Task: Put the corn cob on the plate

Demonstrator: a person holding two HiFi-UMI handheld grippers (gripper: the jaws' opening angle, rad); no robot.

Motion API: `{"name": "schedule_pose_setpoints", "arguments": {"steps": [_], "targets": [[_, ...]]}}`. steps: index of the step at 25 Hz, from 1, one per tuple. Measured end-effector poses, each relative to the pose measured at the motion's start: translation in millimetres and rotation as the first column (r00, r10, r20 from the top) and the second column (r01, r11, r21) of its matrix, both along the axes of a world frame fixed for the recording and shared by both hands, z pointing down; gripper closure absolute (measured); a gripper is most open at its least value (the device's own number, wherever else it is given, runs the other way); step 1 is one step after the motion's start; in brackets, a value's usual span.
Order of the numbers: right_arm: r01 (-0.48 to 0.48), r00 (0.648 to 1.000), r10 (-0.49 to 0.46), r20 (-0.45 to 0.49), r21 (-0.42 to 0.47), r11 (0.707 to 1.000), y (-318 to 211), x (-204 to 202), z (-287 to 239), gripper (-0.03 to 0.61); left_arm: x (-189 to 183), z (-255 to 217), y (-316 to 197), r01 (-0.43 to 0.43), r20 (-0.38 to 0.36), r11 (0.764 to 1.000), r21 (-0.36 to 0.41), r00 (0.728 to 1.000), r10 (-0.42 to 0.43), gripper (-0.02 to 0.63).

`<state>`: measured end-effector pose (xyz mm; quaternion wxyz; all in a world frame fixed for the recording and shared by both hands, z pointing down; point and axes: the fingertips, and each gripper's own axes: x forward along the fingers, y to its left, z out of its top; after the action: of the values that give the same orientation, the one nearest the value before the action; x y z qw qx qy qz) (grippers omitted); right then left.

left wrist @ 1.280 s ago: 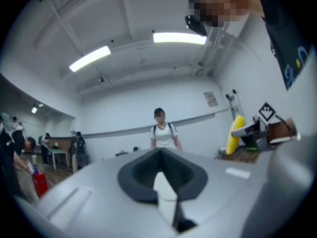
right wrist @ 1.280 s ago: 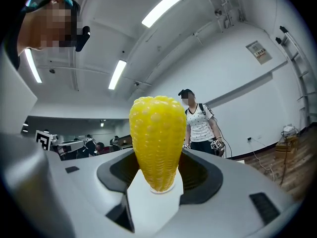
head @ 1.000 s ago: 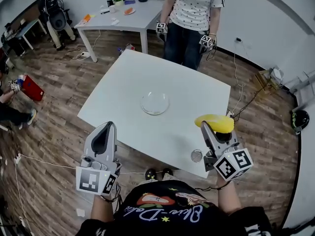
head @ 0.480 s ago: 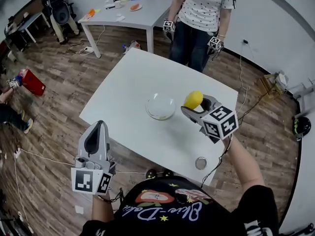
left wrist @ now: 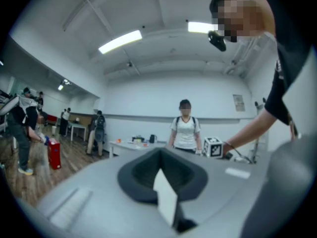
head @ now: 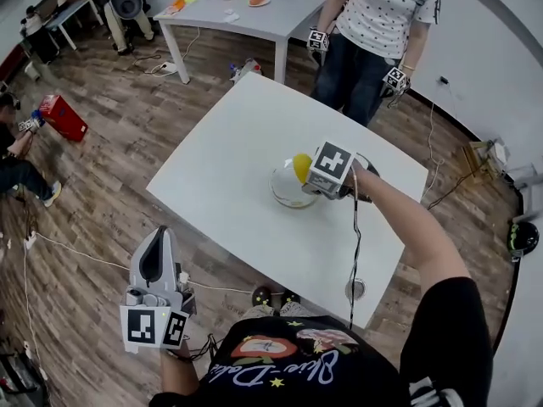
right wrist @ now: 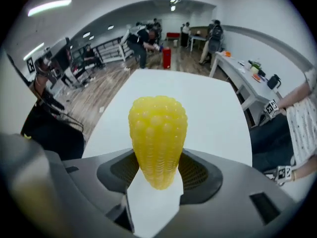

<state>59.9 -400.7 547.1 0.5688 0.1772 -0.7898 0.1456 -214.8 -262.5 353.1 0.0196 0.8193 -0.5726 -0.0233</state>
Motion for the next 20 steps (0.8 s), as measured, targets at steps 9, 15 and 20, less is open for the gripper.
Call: {"name": "schedule_pose_setpoints", "arguments": {"steps": [9,15,20], "targets": [[0.275,0.878,-0.336,-0.340,-0.213,0.937,-14.5,-14.0,50.1,0.322,-32.1,9.8,-9.1,0.081,-0.013,0.995,-0.057,0.997,-0.082,0.611],[0.290,0.818,-0.391,-0.422,-0.285,0.914,-19.8,-17.1,76.1,0.322,-40.9,14.1,-20.0,0.104,-0.036,0.992,-0.067,0.994,-0.106,0.611],[0.310,0.822,-0.402,-0.402,-0.276,0.910,-19.0,-31.0,87.5,0.322,-43.5,14.0,-28.6,0.099,-0.042,0.993,-0.069,0.994,-0.102,0.611]]}}
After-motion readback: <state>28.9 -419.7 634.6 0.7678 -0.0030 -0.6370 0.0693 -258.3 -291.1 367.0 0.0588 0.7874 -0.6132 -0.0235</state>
